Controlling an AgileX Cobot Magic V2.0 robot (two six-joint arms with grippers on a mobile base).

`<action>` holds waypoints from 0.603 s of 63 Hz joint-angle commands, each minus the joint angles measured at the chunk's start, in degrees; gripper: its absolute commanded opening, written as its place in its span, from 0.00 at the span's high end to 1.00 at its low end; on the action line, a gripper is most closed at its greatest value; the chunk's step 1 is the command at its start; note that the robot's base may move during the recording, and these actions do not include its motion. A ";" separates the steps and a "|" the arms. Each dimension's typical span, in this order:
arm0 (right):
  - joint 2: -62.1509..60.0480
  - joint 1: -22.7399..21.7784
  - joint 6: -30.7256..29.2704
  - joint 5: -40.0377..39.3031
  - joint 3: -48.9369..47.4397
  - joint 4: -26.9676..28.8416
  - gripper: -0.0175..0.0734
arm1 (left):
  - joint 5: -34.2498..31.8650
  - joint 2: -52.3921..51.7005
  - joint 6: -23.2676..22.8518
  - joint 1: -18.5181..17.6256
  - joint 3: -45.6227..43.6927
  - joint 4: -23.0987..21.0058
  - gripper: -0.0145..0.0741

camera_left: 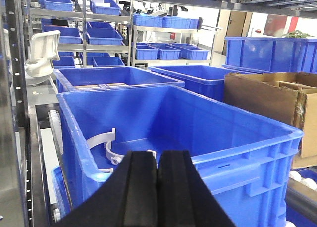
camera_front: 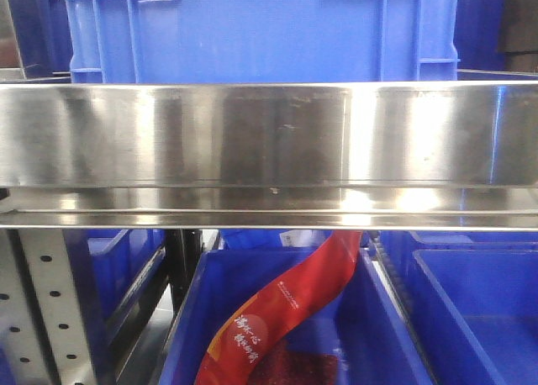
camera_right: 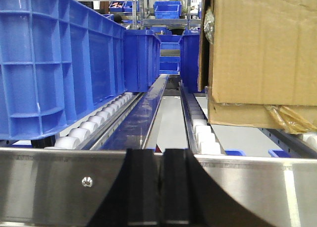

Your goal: Grab PVC pipe and place in blue bin

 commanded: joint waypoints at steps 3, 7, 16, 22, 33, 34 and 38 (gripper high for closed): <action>-0.17 -0.23 0.34 -0.80 0.15 0.17 0.99 | -1.18 -0.31 -0.05 -0.20 0.05 0.07 0.96; -0.17 -0.23 0.34 -0.80 0.15 0.17 0.99 | -1.18 -0.31 -0.05 -0.20 0.05 0.07 0.96; -0.17 -0.23 0.34 -0.80 0.15 0.17 0.99 | -1.82 -3.22 0.53 3.33 3.50 5.81 0.96; -0.17 -0.23 0.34 -0.80 0.15 0.17 0.99 | -1.95 -6.96 0.53 6.87 8.53 6.29 0.96; -0.17 -0.23 0.34 -0.80 0.15 0.17 0.99 | -4.60 -15.28 0.53 13.95 20.48 6.29 0.96; -0.17 -0.23 0.34 -0.80 0.15 0.17 0.99 | -5.43 -16.22 0.53 14.69 22.11 6.29 0.96; -0.17 -0.23 0.34 -0.80 0.15 0.17 0.99 | -8.41 -18.79 0.53 16.52 27.06 6.29 0.96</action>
